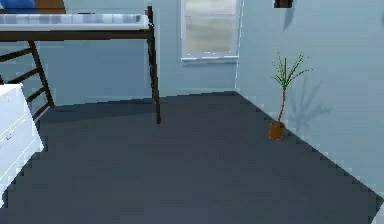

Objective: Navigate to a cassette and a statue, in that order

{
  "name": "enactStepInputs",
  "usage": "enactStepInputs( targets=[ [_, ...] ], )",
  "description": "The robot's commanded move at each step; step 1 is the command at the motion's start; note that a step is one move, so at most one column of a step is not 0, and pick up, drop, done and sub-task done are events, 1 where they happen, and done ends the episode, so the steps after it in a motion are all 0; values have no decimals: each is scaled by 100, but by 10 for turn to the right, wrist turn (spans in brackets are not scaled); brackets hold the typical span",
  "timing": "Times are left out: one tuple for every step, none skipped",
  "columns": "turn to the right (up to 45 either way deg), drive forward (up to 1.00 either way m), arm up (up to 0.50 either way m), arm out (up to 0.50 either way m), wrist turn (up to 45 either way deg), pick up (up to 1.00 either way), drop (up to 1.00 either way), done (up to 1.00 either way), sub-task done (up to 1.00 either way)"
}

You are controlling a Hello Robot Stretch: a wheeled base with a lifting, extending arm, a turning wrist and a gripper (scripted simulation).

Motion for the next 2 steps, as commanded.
enactStepInputs(
  targets=[
    [0, 5, 0, 0, 0, 0, 0, 0, 0],
    [-120, 0, 0, 0, 0, 0, 0, 0, 0]
  ],
)
